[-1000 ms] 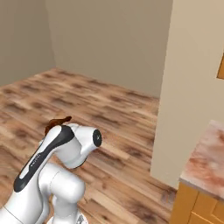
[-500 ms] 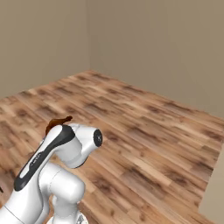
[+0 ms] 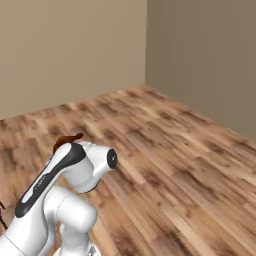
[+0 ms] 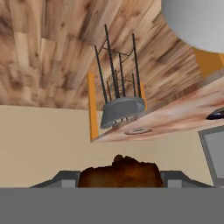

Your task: Take the chicken drumsticks from the pan and place one on each plate on the dining counter.

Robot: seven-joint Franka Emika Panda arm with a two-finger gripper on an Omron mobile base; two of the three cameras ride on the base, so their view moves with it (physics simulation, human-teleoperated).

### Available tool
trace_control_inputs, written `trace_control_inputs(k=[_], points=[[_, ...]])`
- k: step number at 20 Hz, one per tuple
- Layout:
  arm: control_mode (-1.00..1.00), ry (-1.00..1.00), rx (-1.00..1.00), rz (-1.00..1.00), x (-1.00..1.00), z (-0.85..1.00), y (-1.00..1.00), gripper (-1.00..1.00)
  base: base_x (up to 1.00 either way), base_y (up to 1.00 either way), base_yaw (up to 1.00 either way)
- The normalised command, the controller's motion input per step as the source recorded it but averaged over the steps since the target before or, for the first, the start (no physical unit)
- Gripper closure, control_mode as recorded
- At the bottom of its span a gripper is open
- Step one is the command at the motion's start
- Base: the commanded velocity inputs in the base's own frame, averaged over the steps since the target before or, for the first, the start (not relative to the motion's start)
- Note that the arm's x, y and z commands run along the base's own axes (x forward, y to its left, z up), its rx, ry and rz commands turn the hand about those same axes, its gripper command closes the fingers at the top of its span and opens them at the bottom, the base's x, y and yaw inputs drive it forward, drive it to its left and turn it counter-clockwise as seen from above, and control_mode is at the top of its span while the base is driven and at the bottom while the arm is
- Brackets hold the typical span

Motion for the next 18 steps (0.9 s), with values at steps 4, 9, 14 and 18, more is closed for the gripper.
trace_control_inputs(k=[4, 9, 14, 18], points=[[1.0, 0.0, 0.0, 0.0, 0.0, 0.0, 0.0, 1.0, 0.62, -0.32, 0.62], [1.0, 0.0, 0.0, 0.0, 0.0, 0.0, 0.0, 1.0, 0.55, -0.17, 0.65], [1.0, 0.0, 0.0, 0.0, 0.0, 0.0, 0.0, 1.0, 0.55, -0.14, 0.69], [1.0, 0.0, 0.0, 0.0, 0.0, 0.0, 0.0, 1.0, 0.54, -0.15, 0.71]])
